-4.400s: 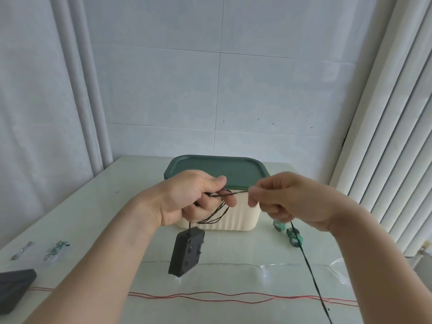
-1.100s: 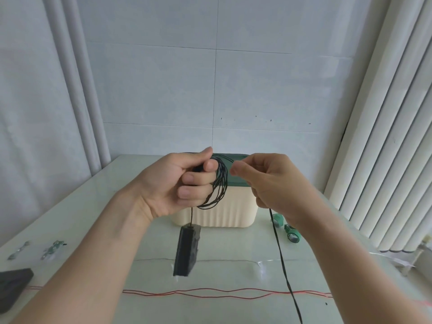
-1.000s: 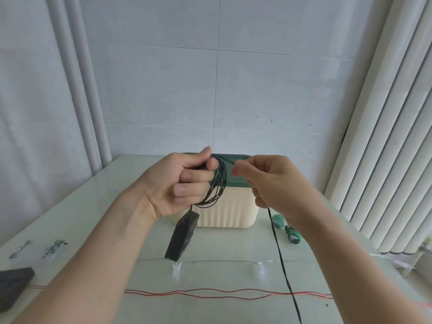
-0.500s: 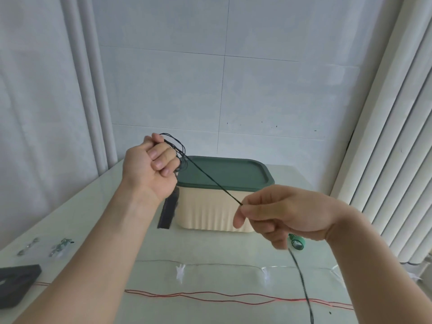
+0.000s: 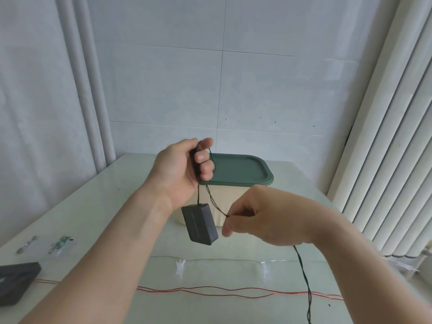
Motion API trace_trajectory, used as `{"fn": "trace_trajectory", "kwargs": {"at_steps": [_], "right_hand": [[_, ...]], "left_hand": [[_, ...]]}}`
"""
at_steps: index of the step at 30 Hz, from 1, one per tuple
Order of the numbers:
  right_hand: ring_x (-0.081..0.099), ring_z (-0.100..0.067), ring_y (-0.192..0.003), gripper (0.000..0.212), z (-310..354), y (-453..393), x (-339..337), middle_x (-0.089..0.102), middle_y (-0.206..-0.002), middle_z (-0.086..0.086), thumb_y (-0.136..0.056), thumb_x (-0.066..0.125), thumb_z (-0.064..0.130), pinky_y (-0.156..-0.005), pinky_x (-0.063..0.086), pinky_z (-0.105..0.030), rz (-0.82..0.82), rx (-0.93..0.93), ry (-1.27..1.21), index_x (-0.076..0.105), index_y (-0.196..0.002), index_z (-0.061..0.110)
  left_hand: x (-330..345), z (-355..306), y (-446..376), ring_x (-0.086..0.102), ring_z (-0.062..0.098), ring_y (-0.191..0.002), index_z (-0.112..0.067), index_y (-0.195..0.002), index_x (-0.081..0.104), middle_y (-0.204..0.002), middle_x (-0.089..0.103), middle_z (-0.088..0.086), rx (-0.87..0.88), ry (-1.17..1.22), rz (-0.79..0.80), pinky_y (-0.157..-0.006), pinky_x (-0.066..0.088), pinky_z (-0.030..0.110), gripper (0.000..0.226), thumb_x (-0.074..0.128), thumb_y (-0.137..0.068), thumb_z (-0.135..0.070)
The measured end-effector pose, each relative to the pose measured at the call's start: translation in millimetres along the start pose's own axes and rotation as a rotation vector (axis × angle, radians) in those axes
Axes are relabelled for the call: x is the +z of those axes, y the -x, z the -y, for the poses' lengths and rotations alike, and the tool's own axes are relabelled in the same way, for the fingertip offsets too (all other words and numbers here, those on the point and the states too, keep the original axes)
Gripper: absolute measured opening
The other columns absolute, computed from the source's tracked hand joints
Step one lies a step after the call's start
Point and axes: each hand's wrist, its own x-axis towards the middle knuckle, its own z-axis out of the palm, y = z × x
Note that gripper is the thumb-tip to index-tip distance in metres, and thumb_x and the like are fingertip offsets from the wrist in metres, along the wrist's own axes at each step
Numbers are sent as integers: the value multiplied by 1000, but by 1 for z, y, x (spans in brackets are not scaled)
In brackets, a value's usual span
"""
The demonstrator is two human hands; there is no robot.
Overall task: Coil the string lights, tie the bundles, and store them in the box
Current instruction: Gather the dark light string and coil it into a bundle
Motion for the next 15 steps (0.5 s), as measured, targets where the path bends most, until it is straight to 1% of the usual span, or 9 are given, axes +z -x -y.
{"fn": "trace_trajectory", "kwargs": {"at_steps": [2,4,5,7,9,10,12,14,15], "right_hand": [[28,-14,-46,23,3,3,-1,35,-56,2,-97,56,31,-44,26,-23,19,-51,-16,78,-89,27],[32,-14,-48,24,4,4,-2,41,-61,1,-98,55,31,-46,30,-23,-3,-74,-43,77,-89,28],[36,-13,-50,25,3,4,-3,44,-59,6,-99,54,30,-48,33,-22,-18,-79,-51,77,-89,29],[42,-9,-54,27,1,6,-6,47,-56,13,-101,52,30,-52,39,-22,-41,-85,-54,76,-90,28],[39,-12,-54,29,-1,7,-8,42,-54,10,-101,51,29,-50,37,-25,-87,-108,-71,74,-84,30],[36,-14,-51,32,-1,7,-8,40,-53,8,-100,52,28,-48,33,-24,-132,-125,-81,72,-75,30],[33,-10,-44,36,-2,4,-8,43,-48,7,-97,57,26,-44,30,-21,-282,-150,-86,67,-63,24],[38,-9,-40,31,-3,3,-8,49,-43,11,-92,65,26,-41,30,-14,-456,-170,-82,66,-61,23],[41,-7,-40,26,-4,3,-9,54,-44,12,-89,70,27,-41,30,-13,-502,-180,-95,68,-63,24]], "left_hand": [[9,5,6,57,20,-46,-5,-90,57,-51,50,1,0,-117,46,-44,47,22,30,33,-105,-16],[14,8,13,66,26,-54,-3,-92,55,-59,62,11,-5,-203,116,-49,54,27,29,33,-107,-15],[16,10,15,67,26,-56,-2,-93,55,-65,66,14,-11,-255,146,-50,54,28,29,34,-107,-16],[17,14,17,63,22,-54,-3,-93,58,-70,69,11,-22,-397,176,-49,51,27,30,37,-107,-18],[19,19,18,57,21,-51,-5,-91,62,-66,65,5,-19,-544,201,-45,44,28,32,39,-107,-20],[20,21,19,55,22,-50,-6,-88,63,-64,62,4,-16,-599,215,-46,39,27,34,39,-107,-21],[22,23,20,60,28,-52,-5,-84,61,-62,62,7,-16,-657,227,-48,36,29,38,37,-108,-20],[23,22,21,63,31,-49,4,-88,60,-63,64,13,-29,-667,255,-41,36,25,38,36,-108,-17],[23,21,22,57,27,-43,5,-87,60,-63,63,13,-33,-682,274,-38,30,23,38,36,-107,-16]]}}
